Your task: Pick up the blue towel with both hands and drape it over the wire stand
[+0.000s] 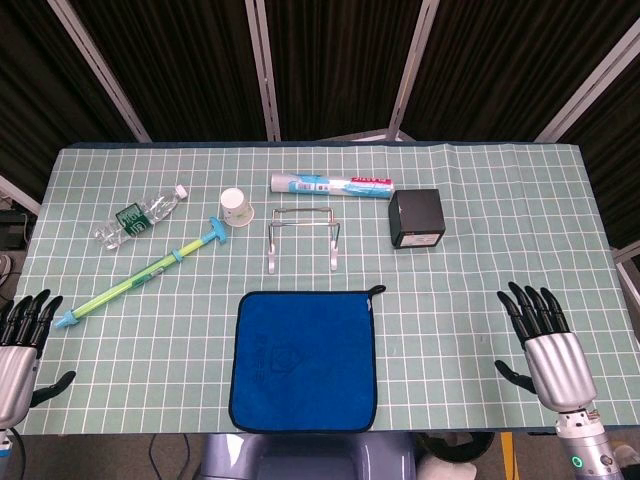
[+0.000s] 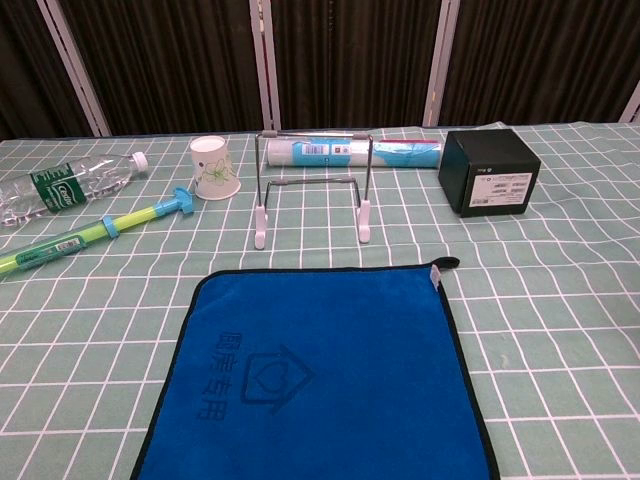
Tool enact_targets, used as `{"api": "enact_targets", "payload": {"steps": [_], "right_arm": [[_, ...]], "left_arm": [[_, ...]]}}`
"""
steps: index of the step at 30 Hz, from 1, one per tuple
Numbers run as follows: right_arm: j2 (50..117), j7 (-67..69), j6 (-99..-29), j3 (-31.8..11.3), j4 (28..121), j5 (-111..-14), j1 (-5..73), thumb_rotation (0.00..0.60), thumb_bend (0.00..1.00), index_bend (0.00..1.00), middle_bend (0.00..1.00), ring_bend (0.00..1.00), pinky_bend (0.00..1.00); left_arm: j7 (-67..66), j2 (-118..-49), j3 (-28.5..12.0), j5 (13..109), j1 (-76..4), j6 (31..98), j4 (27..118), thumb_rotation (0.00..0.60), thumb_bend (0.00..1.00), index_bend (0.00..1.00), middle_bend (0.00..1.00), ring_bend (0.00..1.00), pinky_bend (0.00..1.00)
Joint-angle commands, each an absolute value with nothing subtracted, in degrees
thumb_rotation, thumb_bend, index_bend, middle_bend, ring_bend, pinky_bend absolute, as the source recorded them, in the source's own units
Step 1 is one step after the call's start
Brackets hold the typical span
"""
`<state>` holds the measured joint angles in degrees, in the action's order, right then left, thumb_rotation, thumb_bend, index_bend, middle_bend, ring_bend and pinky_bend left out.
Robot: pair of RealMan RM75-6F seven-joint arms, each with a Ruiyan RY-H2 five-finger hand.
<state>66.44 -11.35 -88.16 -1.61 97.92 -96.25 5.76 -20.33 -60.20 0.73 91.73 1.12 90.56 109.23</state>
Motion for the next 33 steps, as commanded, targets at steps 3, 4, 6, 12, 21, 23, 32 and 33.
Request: {"api": "enact_targets", "payload": {"steps": [3, 4, 6, 12, 21, 23, 32, 33], "right_arm": [[66.36, -10.70, -86.82, -1.22, 98.10, -95.98, 6.17, 0.600, 0.00, 0.00, 0.00, 0.00, 0.00], [66.41, -10.44, -86.34, -1.07, 98.09, -96.03, 6.37, 0.600, 0.00, 0.00, 0.00, 0.00, 0.00], [66.88, -9.82, -84.11, -0.63, 98.10, -96.41, 7.51, 0.600, 0.00, 0.00, 0.00, 0.00, 0.00], [70.20, -6.15, -74.25, -0.59, 93.73, -101.30, 15.83, 0.600, 0.00, 0.00, 0.00, 0.00, 0.00], [80.09, 3.67, -65.08, 0.11, 80.39, -112.26, 30.53, 0.600, 0.00, 0.00, 0.00, 0.00, 0.00], [82.28, 4.40, -64.80, 0.10, 77.40, -113.71, 32.71, 0.600, 0.04, 0.00, 0.00, 0.00, 0.00], [87.07, -0.82, -59.64, 0.84, 70.48, -114.67, 38.85, 0.600, 0.11, 0.03, 0.00, 0.00, 0.00], [87.42, -1.26, -59.42, 1.19, 69.90, -114.63, 39.21, 0.600, 0.11, 0.03, 0.00, 0.00, 0.00]], "left_arm": [[-20.40, -60.36, 0.62, 91.27, 1.07, 90.31, 109.06, 0.600, 0.00, 0.00, 0.00, 0.00, 0.00], [-20.47, -60.36, 0.60, 91.17, 1.08, 90.28, 109.08, 0.600, 0.00, 0.00, 0.00, 0.00, 0.00], [-20.79, -60.44, 0.41, 91.28, 1.03, 90.47, 109.25, 0.600, 0.00, 0.00, 0.00, 0.00, 0.00], [-22.34, -61.24, -0.27, 90.53, 0.34, 89.70, 109.43, 0.600, 0.00, 0.00, 0.00, 0.00, 0.00], [-26.72, -63.49, -2.51, 85.23, -1.33, 87.37, 109.45, 0.600, 0.00, 0.00, 0.00, 0.00, 0.00], [-27.62, -63.89, -3.00, 83.94, -1.63, 87.06, 109.38, 0.600, 0.00, 0.00, 0.00, 0.00, 0.00], [-28.70, -64.39, -3.77, 80.80, -2.16, 86.69, 108.74, 0.600, 0.00, 0.00, 0.00, 0.00, 0.00], [-28.70, -64.40, -3.75, 80.58, -2.21, 86.63, 108.66, 0.600, 0.00, 0.00, 0.00, 0.00, 0.00]]}}
